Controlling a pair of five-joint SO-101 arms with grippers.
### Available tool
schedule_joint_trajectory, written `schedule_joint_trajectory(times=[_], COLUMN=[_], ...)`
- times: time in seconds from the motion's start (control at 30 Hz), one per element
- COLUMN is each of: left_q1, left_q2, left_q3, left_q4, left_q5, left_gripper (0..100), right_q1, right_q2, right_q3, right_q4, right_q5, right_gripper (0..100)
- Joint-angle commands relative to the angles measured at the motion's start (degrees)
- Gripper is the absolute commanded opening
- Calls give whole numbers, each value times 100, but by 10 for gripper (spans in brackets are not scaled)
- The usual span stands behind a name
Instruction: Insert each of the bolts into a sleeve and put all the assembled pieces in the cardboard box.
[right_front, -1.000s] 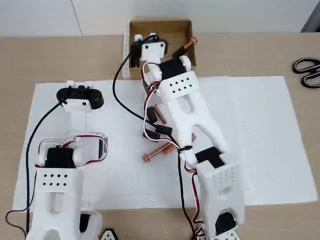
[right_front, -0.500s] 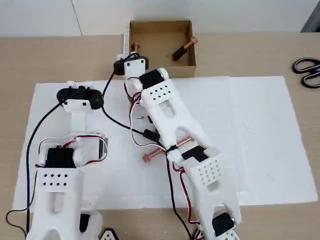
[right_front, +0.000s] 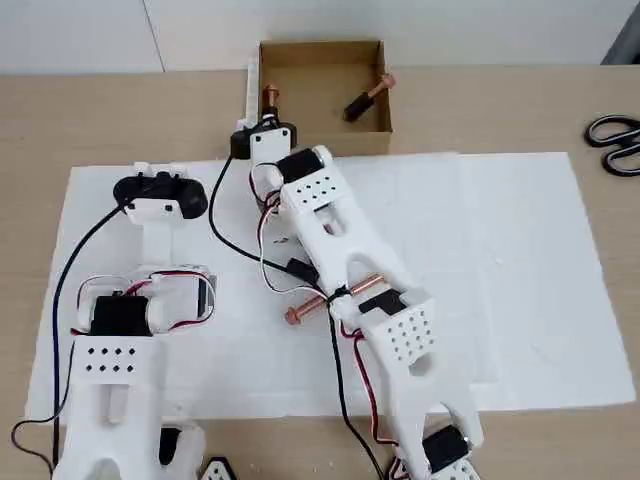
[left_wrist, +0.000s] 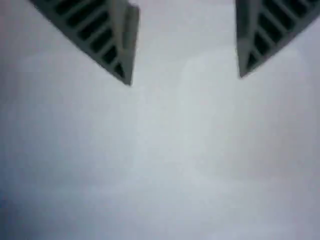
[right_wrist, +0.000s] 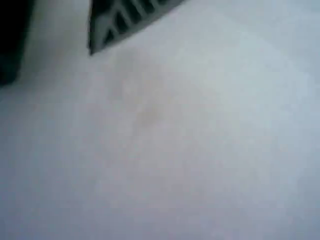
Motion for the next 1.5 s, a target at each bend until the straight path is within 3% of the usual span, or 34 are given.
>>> schedule_joint_trajectory(times=[0.0,0.13,0.4,0.83,1.13,1.3,1.47], left_q1=[-44,-44,-44,-44,0,18,475], left_q2=[-70,-62,-62,-53,18,1178,3235], left_q3=[-31,-31,-22,-66,-602,-1692,-3486], left_q4=[-114,-114,-114,-114,-202,-185,290], left_q5=[-35,-35,-35,-26,-9,9,633], left_gripper=[134,134,134,134,134,134,134], right_q1=[-48,-48,-31,198,963,1543,1938], right_q2=[-22,-22,207,-1059,-2009,-2343,-2422], right_q3=[-264,-264,-264,-281,-281,-281,-273], right_q4=[-75,-75,-84,4,716,1033,1209], right_q5=[70,70,70,149,554,554,554], right_gripper=[182,177,8,5,5,5,5])
